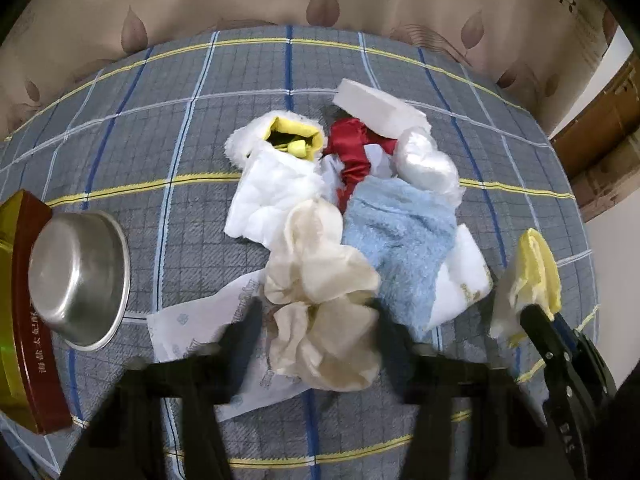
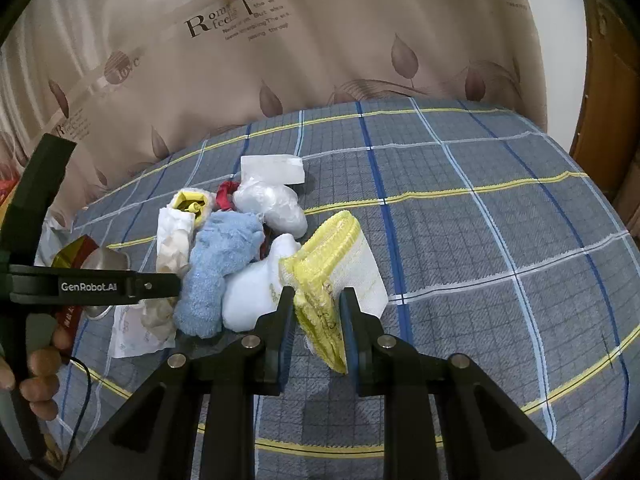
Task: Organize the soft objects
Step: 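Grasp the cream cloth with the left tool while the right tool grasps the yellow-edged white towel, then carry the cream cloth into the gold tin and open the left tool while the right tool holds the towel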
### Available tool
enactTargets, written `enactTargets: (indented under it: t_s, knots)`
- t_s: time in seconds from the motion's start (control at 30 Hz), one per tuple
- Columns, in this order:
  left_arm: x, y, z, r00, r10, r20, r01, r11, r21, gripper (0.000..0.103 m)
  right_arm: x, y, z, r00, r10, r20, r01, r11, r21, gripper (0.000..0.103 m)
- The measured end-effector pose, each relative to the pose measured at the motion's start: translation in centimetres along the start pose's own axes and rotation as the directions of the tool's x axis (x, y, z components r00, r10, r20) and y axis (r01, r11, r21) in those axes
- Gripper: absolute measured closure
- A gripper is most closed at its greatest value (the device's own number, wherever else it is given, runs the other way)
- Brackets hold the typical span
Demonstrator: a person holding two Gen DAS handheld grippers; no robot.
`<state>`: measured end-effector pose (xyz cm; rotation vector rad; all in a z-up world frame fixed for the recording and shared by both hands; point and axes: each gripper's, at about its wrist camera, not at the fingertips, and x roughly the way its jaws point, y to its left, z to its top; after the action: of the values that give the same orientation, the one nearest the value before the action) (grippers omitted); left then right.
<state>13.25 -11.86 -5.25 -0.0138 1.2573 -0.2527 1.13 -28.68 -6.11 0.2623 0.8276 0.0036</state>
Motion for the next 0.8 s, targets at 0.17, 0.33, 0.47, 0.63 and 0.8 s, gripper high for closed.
enactTargets:
  t_s: [0.17, 0.33, 0.47, 0.63, 0.8]
  knots:
    - [-0.5, 0.2, -0.1, 1.000, -0.026, -0.011, 0.027, 0.999, 0.022, 0.089, 0.0, 0.1, -0.1, 1.000, 0.002, -0.002, -0.002, 1.000, -0.002, 0.083]
    - [-1.5, 0.4, -0.5, 0.999, -0.044, 0.005, 0.044, 0.999, 0.032, 0.097, 0.0, 0.1, -0.1, 1.000, -0.003, 0.001, 0.003, 1.000, -0.004, 0.083]
    - [-2.8, 0.5, -0.7, 0.999, -0.049, 0.024, 0.048, 0.998, 0.047, 0.097, 0.0, 0.3, 0.0, 1.000, -0.005, 0.012, 0.005, 1.000, -0.012, 0.083]
    - [-4.3, 0.9, -1.0, 0.997, -0.066, 0.033, 0.064, 0.996, 0.061, 0.098, 0.0, 0.3, -0.2, 1.000, -0.013, 0.014, 0.013, 1.000, -0.021, 0.083]
    - [-6.3, 1.7, -1.2, 0.996, -0.074, 0.057, 0.071, 0.996, 0.060, 0.098, -0.1, 0.4, -0.1, 1.000, -0.017, 0.019, 0.017, 1.000, -0.025, 0.083]
